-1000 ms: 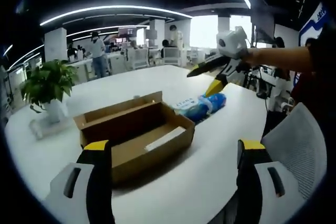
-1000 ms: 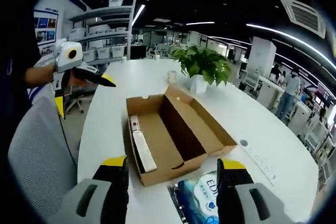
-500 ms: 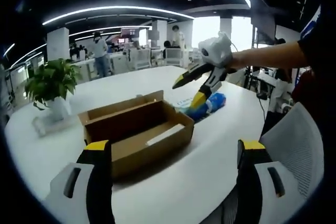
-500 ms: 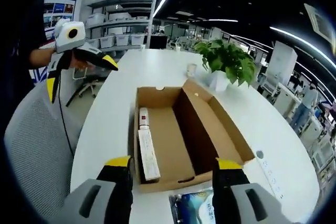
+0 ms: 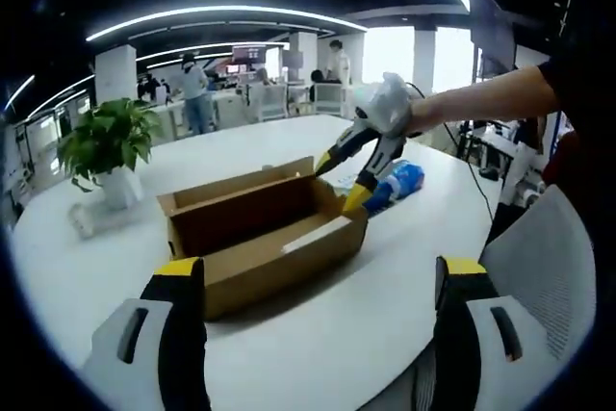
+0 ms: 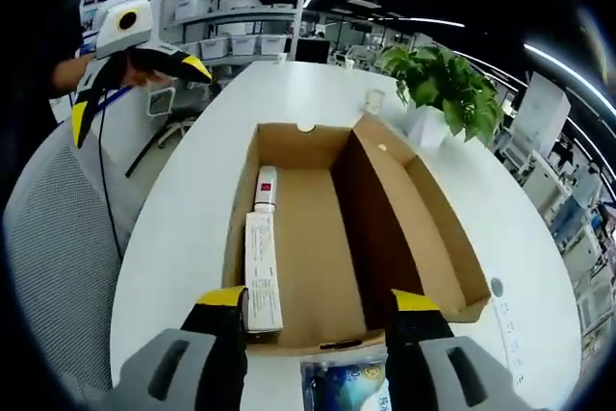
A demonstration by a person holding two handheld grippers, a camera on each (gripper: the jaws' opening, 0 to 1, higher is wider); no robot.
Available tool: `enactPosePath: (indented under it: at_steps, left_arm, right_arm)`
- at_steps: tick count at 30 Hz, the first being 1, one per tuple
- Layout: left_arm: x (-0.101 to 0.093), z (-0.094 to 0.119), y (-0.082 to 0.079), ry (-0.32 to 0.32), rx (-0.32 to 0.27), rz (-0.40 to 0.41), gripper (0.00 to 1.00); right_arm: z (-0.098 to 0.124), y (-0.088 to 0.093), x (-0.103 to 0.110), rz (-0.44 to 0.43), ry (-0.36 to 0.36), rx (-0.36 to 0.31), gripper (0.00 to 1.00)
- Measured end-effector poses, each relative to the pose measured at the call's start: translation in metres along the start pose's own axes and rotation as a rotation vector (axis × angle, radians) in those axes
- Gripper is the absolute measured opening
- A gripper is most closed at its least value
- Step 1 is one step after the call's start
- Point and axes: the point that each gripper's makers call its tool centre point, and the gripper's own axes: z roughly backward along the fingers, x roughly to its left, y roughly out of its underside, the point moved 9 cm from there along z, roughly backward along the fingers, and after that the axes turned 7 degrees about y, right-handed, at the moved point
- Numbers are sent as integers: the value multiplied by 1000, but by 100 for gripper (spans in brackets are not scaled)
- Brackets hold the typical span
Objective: Operate the shoe box by opening the lid, removing the specified soft item, and placing it in the target area until the item is outside and the box remains undamaged.
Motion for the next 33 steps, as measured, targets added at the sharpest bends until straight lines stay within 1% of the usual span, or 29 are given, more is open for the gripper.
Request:
enactPosePath:
  at_steps: [3,6,9,11,14,16,19,24,25,27,30,33]
  left_arm:
    - [1,1,1,-12,-3,6,99]
    - [3,1,3,-21,8,17,99]
    - [3,1,3,-22,5,30,99]
    - [3,2,2,-23,3,33,99]
    - [3,2,2,-28,5,31,99]
    - [4,3,3,-33,8,34,99]
    - [5,4,5,-39,11,36,99]
    - [6,5,6,-42,13,38,99]
    - [6,5,5,-43,11,38,99]
    - [6,5,5,-41,11,40,99]
    - [7,6,4,-40,14,33,99]
    - [8,6,3,-39,14,29,99]
  right_arm:
    - [-6,-1,3,30,-15,15,54]
    - [-13,1,5,64,-46,46,54]
    - [-17,0,4,55,-53,50,54]
    - [-19,1,5,54,-71,58,54]
    - [-22,4,8,76,-82,79,53]
    - [-22,3,8,64,-90,74,51]
    - [-22,2,7,77,-86,75,52]
    - [-19,2,1,108,-58,93,51]
    - [-18,2,0,104,-61,95,51]
    - [-15,0,1,62,-76,71,51]
    - [-14,1,2,90,-87,86,51]
    - [-16,3,2,102,-96,106,51]
